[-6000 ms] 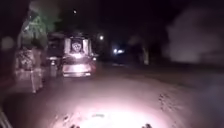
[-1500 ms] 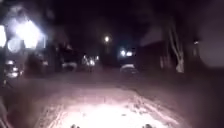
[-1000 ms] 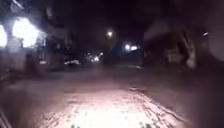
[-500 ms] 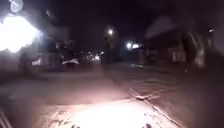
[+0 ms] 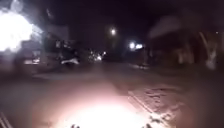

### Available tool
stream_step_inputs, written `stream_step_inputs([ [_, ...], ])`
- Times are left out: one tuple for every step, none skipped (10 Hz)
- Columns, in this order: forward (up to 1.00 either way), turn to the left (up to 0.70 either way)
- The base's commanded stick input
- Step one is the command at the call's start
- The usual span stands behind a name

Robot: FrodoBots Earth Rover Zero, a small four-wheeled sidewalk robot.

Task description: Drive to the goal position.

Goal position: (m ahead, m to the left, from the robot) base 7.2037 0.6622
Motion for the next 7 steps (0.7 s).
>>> stream_step_inputs([
  [1.00, 0.00],
  [1.00, 0.00],
  [1.00, -0.03],
  [1.00, -0.40],
  [1.00, -0.40],
  [1.00, -0.40],
  [1.00, -0.40],
])
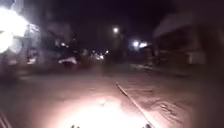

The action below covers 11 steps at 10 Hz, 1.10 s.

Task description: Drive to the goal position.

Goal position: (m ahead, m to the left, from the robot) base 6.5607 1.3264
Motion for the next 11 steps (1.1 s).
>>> stream_step_inputs([
  [1.00, -0.40],
  [1.00, -0.40],
  [1.00, -0.19],
  [1.00, 0.00],
  [1.00, 0.00],
  [1.00, 0.00],
  [1.00, 0.00],
  [1.00, 0.00],
  [1.00, 0.00],
  [1.00, 0.00],
  [1.00, 0.00],
])
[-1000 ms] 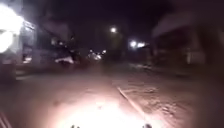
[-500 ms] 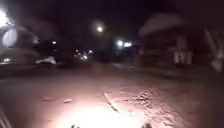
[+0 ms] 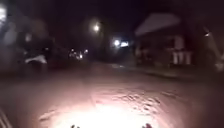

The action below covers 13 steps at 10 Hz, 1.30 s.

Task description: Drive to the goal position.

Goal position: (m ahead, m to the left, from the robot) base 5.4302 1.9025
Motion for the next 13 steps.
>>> stream_step_inputs([
  [1.00, 0.00],
  [1.00, 0.00],
  [1.00, 0.00],
  [1.00, 0.00],
  [1.00, 0.00],
  [1.00, 0.00],
  [1.00, 0.00],
  [1.00, 0.00],
  [1.00, 0.00],
  [1.00, 0.00],
  [1.00, 0.00],
  [1.00, 0.00],
  [1.00, 0.00],
])
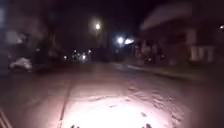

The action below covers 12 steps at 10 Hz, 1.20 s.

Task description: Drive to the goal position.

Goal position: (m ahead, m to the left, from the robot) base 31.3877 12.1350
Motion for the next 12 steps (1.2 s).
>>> stream_step_inputs([
  [1.00, 0.00],
  [1.00, 0.00],
  [1.00, 0.00],
  [1.00, 0.00],
  [1.00, 0.00],
  [1.00, 0.00],
  [1.00, 0.00],
  [1.00, 0.00],
  [1.00, 0.00],
  [1.00, 0.00],
  [1.00, 0.00],
  [1.00, 0.00],
])
